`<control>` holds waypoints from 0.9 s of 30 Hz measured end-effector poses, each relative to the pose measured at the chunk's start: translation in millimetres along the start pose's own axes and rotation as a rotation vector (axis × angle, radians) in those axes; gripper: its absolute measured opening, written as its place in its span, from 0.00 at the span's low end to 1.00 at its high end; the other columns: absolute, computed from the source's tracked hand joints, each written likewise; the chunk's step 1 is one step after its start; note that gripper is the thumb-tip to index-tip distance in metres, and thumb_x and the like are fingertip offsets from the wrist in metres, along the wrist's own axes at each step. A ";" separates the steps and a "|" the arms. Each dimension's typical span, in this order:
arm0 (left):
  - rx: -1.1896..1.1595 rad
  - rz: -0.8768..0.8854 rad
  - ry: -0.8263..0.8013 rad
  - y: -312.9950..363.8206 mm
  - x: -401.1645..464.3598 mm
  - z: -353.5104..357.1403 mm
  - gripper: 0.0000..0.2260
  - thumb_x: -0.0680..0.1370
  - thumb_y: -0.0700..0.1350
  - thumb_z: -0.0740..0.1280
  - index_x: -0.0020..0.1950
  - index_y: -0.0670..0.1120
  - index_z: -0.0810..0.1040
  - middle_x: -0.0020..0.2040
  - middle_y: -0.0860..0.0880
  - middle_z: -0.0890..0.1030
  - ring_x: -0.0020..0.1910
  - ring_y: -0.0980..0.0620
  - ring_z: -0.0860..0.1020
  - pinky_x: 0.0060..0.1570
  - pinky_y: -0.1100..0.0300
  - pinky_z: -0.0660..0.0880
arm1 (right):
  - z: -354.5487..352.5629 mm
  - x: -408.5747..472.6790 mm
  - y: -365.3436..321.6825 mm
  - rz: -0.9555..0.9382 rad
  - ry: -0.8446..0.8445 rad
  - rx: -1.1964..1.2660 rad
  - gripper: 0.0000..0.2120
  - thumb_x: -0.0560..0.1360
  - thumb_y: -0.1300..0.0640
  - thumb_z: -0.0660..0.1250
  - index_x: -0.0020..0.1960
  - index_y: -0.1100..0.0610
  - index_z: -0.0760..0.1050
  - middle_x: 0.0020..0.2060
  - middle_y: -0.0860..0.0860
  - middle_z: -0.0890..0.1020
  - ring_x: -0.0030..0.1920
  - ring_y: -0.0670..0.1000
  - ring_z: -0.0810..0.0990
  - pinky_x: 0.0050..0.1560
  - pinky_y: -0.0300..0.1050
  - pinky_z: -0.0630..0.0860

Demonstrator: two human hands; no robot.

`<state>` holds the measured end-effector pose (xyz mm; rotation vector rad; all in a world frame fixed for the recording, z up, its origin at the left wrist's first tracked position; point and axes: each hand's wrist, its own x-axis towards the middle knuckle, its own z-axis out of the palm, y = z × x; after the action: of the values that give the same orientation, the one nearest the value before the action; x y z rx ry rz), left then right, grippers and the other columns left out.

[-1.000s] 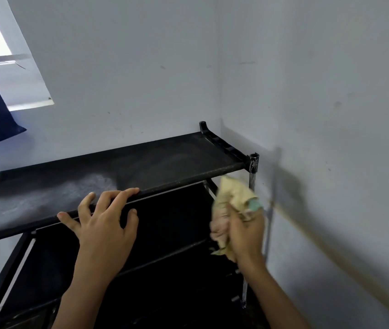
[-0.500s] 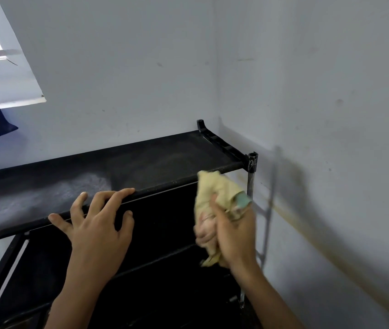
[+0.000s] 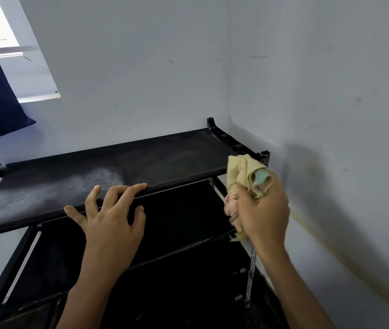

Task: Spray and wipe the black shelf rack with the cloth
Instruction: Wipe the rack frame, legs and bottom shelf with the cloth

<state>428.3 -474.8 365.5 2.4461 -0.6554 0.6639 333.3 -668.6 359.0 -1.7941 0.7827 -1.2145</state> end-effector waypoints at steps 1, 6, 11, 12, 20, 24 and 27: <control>-0.002 0.004 0.003 -0.2 -0.2 0.5 0.18 0.75 0.43 0.68 0.64 0.55 0.76 0.59 0.53 0.76 0.73 0.38 0.57 0.66 0.33 0.35 | -1.8 4.4 -2.5 0.004 0.016 -0.052 0.14 0.74 0.58 0.70 0.59 0.56 0.75 0.42 0.40 0.74 0.37 0.36 0.72 0.31 0.22 0.65; -0.011 0.005 0.003 -1.3 -1.2 0.1 0.18 0.76 0.43 0.67 0.65 0.56 0.75 0.61 0.54 0.75 0.74 0.39 0.54 0.67 0.34 0.34 | 24.2 -26.8 -22.8 -0.194 -0.117 -0.223 0.26 0.69 0.59 0.69 0.67 0.50 0.73 0.60 0.46 0.79 0.46 0.51 0.79 0.43 0.41 0.75; -0.019 0.024 0.003 -3.9 -2.9 -1.1 0.19 0.77 0.44 0.67 0.66 0.58 0.73 0.63 0.55 0.74 0.75 0.41 0.53 0.67 0.35 0.34 | 31.9 -50.7 -45.7 -0.583 -0.403 -0.336 0.29 0.68 0.54 0.66 0.69 0.43 0.69 0.66 0.38 0.72 0.48 0.49 0.76 0.38 0.42 0.70; -0.030 0.022 0.007 -4.1 -3.0 -1.0 0.19 0.77 0.43 0.66 0.66 0.57 0.73 0.63 0.55 0.74 0.75 0.41 0.52 0.67 0.36 0.33 | 26.5 -40.2 -46.4 -0.524 -0.424 -0.362 0.30 0.70 0.55 0.65 0.70 0.41 0.66 0.67 0.38 0.71 0.51 0.50 0.76 0.41 0.43 0.70; -0.060 0.027 0.028 -4.2 -2.5 2.5 0.19 0.77 0.44 0.66 0.66 0.57 0.74 0.63 0.55 0.74 0.76 0.41 0.51 0.66 0.40 0.30 | -11.5 44.1 -40.4 -0.101 -0.265 -0.646 0.13 0.77 0.50 0.60 0.37 0.55 0.71 0.30 0.47 0.73 0.29 0.47 0.70 0.30 0.37 0.60; -0.046 0.039 0.015 -5.3 -3.1 2.4 0.20 0.77 0.45 0.65 0.68 0.58 0.72 0.65 0.55 0.73 0.76 0.41 0.48 0.67 0.39 0.30 | 10.1 17.6 -68.4 -0.173 -0.456 -0.543 0.11 0.75 0.48 0.62 0.42 0.55 0.73 0.35 0.48 0.78 0.36 0.52 0.78 0.42 0.41 0.71; -0.017 0.050 -0.010 -8.0 -2.4 1.4 0.19 0.77 0.44 0.67 0.67 0.54 0.74 0.66 0.52 0.74 0.76 0.39 0.50 0.66 0.35 0.33 | 26.7 -22.6 -91.4 -0.328 -0.641 -0.419 0.04 0.74 0.51 0.64 0.48 0.48 0.73 0.42 0.47 0.75 0.44 0.54 0.75 0.44 0.45 0.66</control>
<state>431.5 -468.9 360.2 2.4258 -0.7259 0.6630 355.1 -598.8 424.0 -2.5431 0.3867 -0.6021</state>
